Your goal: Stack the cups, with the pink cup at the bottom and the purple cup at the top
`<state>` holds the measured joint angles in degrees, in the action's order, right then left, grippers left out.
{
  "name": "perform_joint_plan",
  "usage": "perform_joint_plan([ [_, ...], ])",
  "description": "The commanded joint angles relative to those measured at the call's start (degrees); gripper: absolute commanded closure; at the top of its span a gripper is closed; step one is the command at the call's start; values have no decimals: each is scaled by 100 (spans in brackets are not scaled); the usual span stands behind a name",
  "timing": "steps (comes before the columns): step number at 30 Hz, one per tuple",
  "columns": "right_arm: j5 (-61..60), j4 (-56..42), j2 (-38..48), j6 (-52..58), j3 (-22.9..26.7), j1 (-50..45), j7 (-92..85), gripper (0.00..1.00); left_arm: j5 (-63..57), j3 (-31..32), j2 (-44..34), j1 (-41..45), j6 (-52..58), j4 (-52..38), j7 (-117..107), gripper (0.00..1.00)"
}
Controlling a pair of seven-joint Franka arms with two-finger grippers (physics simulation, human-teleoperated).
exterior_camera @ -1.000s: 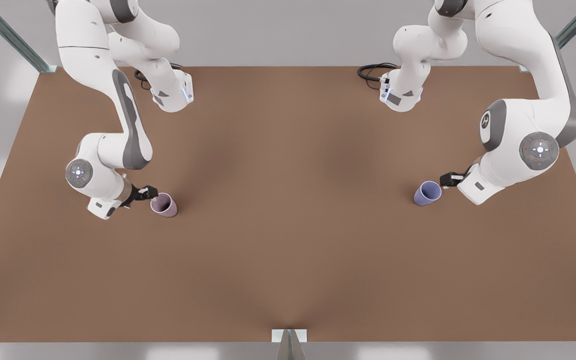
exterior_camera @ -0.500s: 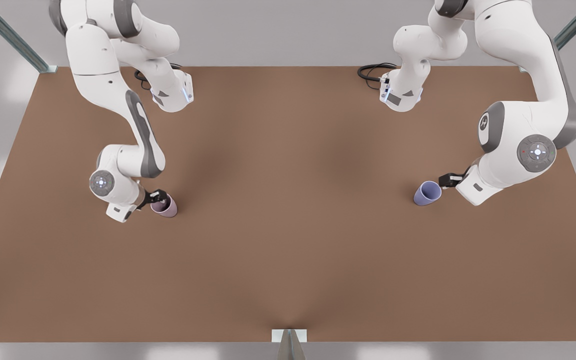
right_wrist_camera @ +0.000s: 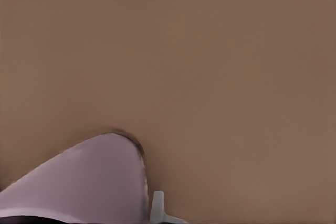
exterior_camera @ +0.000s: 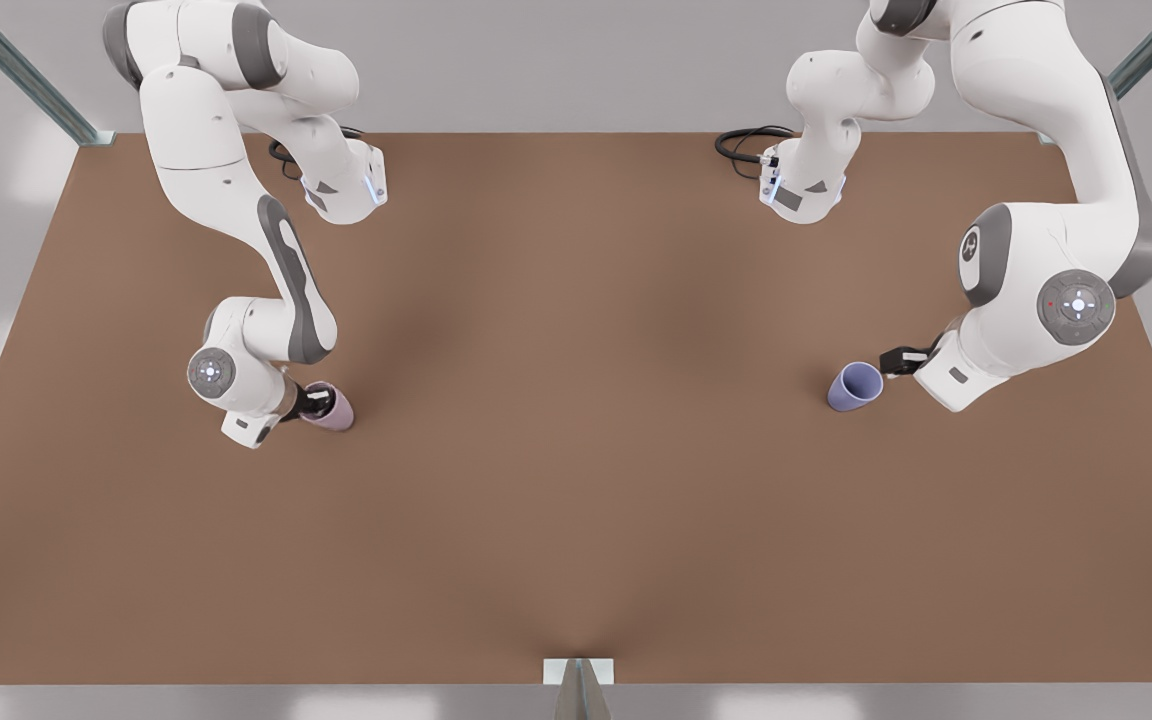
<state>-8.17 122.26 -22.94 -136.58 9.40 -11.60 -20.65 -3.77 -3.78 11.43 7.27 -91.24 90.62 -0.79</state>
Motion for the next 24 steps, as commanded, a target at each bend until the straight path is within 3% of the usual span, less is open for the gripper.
perform_joint_plan([
  [1, 0, 0, 0, 0, 0, 0, 0, 79, -1, 0, 0, -7, 1, 0, 0, 0],
  [11, -299, -158, 167, 290, -61, -141, 123, 79, -10, -9, -88, -7, 53, 0, -9, 0],
  [13, -299, -228, 290, 352, -422, -159, 808, 79, -27, -9, -115, -16, 62, 0, 0, 0],
  [15, -299, -387, 299, 360, -518, -510, 1555, 79, -45, -88, -273, -24, -61, 299, 79, 0],
  [17, -299, -545, 325, 422, -984, -624, 2399, 79, -45, -246, -492, -24, -588, 931, 97, 0],
  [24, -299, -1977, -281, 606, -1239, -2100, 5237, 79, 43, -633, -440, -51, -2706, 2663, 88, 0],
])
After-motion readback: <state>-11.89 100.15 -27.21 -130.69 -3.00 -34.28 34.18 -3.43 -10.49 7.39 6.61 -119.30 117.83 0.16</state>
